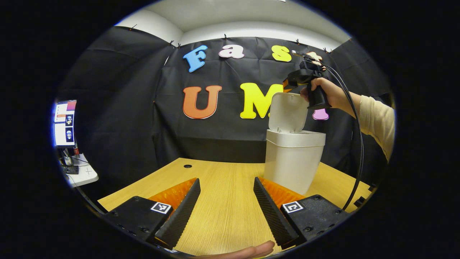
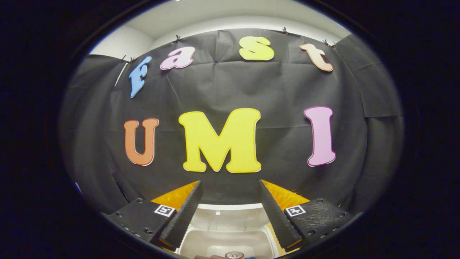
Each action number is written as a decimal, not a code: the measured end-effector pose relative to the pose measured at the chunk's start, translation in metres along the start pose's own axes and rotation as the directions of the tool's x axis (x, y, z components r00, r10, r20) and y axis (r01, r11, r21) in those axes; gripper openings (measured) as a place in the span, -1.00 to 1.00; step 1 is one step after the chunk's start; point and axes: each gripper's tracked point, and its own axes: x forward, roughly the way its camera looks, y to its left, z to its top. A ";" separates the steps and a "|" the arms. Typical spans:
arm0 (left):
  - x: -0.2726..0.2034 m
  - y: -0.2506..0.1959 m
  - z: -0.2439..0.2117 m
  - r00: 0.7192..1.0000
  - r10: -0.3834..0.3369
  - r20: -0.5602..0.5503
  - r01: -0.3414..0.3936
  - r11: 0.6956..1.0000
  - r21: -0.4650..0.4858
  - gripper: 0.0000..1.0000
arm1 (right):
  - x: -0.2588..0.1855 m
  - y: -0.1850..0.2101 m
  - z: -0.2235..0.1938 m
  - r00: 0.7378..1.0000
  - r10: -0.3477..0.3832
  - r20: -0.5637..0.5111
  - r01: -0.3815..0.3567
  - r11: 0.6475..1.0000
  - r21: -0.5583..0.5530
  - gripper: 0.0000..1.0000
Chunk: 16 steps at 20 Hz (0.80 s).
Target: Press the lid of the desktop garbage bin to open it, pick up the crumpled paper on the desktop and throw it into the bin, then pick up the pop can on the desktop and drop it into the bin, and finally close the garbage bin lid.
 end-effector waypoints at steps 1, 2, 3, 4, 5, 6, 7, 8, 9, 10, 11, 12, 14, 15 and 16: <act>-0.002 0.002 0.003 1.000 0.007 0.008 -0.007 1.000 0.002 0.92 | -0.005 -0.001 -0.003 1.000 0.000 -0.008 0.000 1.000 -0.009 0.91; -0.004 0.003 0.007 1.000 0.017 0.018 -0.017 1.000 0.005 0.92 | -0.011 0.000 -0.006 1.000 0.004 -0.015 -0.004 1.000 -0.011 0.91; -0.006 0.006 0.008 0.999 0.034 0.023 -0.034 0.999 0.014 0.92 | -0.016 0.000 -0.010 1.000 0.008 -0.025 -0.008 1.000 -0.008 0.91; -0.010 0.008 0.012 0.998 0.048 0.028 -0.049 0.999 0.019 0.93 | -0.020 0.000 -0.015 0.999 0.013 -0.034 -0.013 1.000 -0.002 0.88; -0.014 0.006 0.009 0.998 0.051 0.038 -0.051 0.998 0.020 0.93 | -0.025 0.000 -0.021 0.999 0.015 -0.046 -0.015 1.000 0.003 0.87; -0.017 0.001 0.013 0.998 0.038 0.049 -0.039 0.999 0.017 0.92 | -0.030 0.001 -0.027 0.998 0.018 -0.063 -0.018 1.000 0.004 0.87; -0.020 -0.003 0.014 0.998 0.026 0.052 -0.027 0.999 0.016 0.92 | -0.034 0.002 -0.034 0.997 0.019 -0.076 -0.019 1.000 0.005 0.87; -0.024 -0.003 0.015 0.998 0.028 0.050 -0.029 0.999 0.018 0.92 | -0.038 0.001 -0.041 0.996 0.014 -0.092 -0.014 1.000 0.005 0.88; -0.029 0.000 0.020 0.997 0.038 0.062 -0.040 0.999 0.021 0.92 | -0.042 0.001 -0.047 0.994 0.014 -0.106 -0.013 1.000 0.005 0.89; -0.033 0.001 0.026 0.996 0.042 0.085 -0.044 0.999 0.028 0.92 | -0.046 0.002 -0.054 0.993 0.014 -0.113 -0.014 1.000 0.004 0.88; -0.038 -0.002 0.031 0.994 0.034 0.103 -0.038 0.999 0.037 0.92 | -0.050 0.001 -0.062 0.992 0.007 -0.125 -0.007 1.000 0.003 0.89; -0.042 -0.007 0.034 0.993 0.020 0.116 -0.026 0.998 0.049 0.92 | -0.052 0.001 -0.070 0.990 0.007 -0.140 -0.007 1.000 0.002 0.89; -0.049 -0.009 0.039 0.991 0.013 0.131 -0.023 0.997 0.073 0.92 | -0.058 0.002 -0.085 0.984 0.007 -0.180 -0.008 1.000 -0.002 0.89; -0.052 -0.008 0.048 0.990 0.017 0.140 -0.029 0.996 0.082 0.92 | -0.061 0.002 -0.089 0.980 0.007 -0.198 -0.008 1.000 -0.006 0.89; -0.054 -0.009 0.048 0.989 0.013 0.145 -0.026 0.996 0.087 0.91 | -0.064 0.002 -0.094 0.977 0.012 -0.211 -0.015 1.000 -0.010 0.87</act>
